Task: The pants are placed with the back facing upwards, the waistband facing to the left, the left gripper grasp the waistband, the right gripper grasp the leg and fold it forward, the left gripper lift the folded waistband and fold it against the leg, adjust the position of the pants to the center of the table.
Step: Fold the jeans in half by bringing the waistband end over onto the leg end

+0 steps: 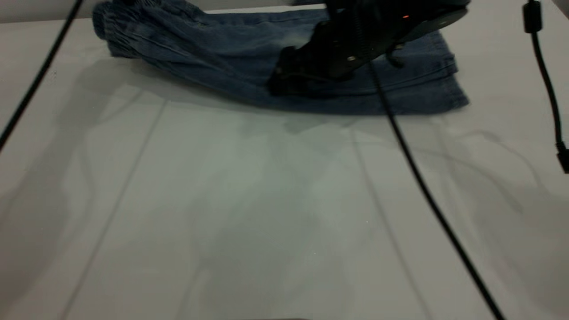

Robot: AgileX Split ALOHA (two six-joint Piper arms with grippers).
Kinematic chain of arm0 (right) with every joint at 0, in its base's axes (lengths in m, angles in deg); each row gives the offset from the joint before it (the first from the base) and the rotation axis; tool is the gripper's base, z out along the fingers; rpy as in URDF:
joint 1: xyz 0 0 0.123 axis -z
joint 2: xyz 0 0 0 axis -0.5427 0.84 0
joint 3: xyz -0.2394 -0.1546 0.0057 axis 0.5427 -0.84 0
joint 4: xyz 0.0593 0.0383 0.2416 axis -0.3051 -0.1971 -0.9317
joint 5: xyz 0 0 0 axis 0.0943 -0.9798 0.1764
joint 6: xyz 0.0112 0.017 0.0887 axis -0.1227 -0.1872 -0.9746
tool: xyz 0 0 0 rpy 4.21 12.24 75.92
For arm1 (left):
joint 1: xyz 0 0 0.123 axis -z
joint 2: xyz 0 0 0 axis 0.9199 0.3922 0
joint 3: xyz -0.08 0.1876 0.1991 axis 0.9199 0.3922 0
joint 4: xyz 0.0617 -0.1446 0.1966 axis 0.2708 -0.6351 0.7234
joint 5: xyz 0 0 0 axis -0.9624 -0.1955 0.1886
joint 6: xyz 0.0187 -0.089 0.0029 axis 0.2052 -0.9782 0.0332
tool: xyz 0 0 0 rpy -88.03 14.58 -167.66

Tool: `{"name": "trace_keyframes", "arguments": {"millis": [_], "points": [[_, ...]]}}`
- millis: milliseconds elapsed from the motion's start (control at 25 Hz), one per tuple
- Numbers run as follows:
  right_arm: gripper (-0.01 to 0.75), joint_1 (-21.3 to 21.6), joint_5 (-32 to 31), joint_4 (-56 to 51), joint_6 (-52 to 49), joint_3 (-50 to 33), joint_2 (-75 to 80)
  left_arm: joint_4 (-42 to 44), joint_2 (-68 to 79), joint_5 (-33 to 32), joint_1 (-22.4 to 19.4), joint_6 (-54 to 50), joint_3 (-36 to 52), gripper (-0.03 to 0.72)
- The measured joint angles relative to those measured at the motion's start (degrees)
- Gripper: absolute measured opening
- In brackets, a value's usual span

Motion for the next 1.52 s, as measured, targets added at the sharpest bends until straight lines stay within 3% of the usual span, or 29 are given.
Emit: {"name": "trace_keyframes", "arguments": {"millis": [200,360,680,960,1280,1520], "points": [[0.500,-5.07,-2.77,0.94,-2.26,0.00,0.00,0.24,-2.60,0.05,1.84,0.19,0.00,0.028],[0.500,-5.58,-5.45,5.05,-6.93,0.00,-1.80,0.24,-4.15,0.00,3.70,0.33,0.00,0.027],[0.498,2.01,-10.84,28.90,-30.53,-0.06,-17.57,0.11,-6.79,-0.51,6.58,0.75,0.23,0.027],[0.498,10.62,-17.42,45.80,-48.74,-0.06,-29.19,-3.02,-8.18,-0.90,13.82,6.02,0.23,0.027],[0.498,13.08,-20.49,48.40,-51.50,-0.06,-36.21,-3.13,-5.50,-0.84,24.97,10.06,0.23,0.027],[0.498,13.34,-25.22,51.71,-51.50,-0.75,-37.19,-3.02,-3.44,0.82,30.32,10.05,0.23,0.027]]}}
